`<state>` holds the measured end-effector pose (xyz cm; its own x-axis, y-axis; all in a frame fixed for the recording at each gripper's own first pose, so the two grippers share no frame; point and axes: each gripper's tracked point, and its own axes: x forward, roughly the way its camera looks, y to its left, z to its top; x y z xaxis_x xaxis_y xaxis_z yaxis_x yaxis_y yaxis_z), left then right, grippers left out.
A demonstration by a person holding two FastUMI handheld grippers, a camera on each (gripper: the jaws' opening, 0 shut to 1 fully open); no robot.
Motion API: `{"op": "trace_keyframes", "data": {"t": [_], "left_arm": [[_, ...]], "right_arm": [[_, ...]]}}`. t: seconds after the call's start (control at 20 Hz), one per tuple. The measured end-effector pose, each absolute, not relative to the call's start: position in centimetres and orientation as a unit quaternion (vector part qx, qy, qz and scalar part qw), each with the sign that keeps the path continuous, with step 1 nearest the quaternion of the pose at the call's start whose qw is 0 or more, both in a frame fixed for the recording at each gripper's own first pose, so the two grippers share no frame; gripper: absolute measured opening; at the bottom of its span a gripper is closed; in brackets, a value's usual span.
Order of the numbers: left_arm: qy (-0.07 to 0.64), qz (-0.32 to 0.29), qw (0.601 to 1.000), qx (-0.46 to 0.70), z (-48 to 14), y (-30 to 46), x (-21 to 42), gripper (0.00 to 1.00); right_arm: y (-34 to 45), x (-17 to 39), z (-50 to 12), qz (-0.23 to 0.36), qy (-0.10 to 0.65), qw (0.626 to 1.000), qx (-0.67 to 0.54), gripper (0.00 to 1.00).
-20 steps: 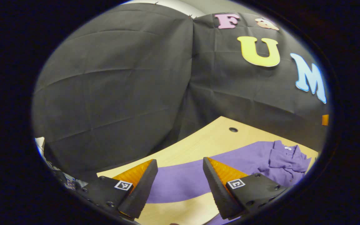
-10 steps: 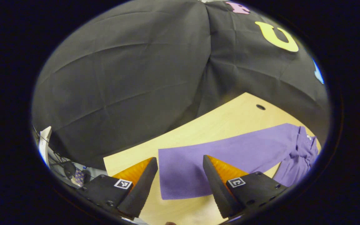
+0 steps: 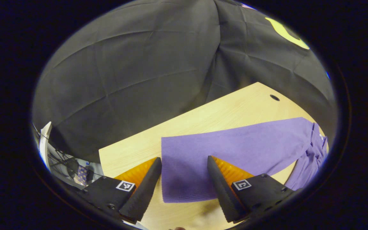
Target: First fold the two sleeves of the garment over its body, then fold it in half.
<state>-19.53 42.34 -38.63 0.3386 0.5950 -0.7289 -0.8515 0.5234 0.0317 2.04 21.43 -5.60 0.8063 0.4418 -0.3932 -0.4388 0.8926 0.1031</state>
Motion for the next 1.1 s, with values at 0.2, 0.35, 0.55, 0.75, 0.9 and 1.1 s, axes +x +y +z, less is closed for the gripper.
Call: {"op": "trace_keyframes", "data": {"t": [0.2,0.35,0.55,0.75,0.9,1.1], "left_arm": [[0.354,0.442,0.805,-0.176,-38.6,42.1,-18.9,0.87],[0.351,0.423,0.817,-0.174,-39.0,41.6,-17.8,0.60],[0.345,0.412,0.824,-0.179,-38.9,41.4,-17.2,0.20],[0.344,0.403,0.828,-0.184,-38.6,41.4,-16.3,0.10],[0.330,0.398,0.822,-0.241,-37.6,41.1,-15.6,0.07],[0.273,0.377,0.841,-0.276,-33.1,41.0,-13.0,0.07]], "right_arm": [[22.7,1.5,-5.8,0.249,0.212,0.945,0.011,0.91],[22.9,1.3,-5.9,0.255,0.216,0.942,0.014,0.91],[22.1,1.1,-6.1,0.252,0.220,0.942,0.020,0.91],[20.6,1.2,-6.4,0.237,0.224,0.945,0.033,0.91],[19.0,1.2,-6.6,0.223,0.225,0.948,0.038,0.91],[17.3,1.1,-7.2,0.209,0.230,0.949,0.048,0.91]]}}
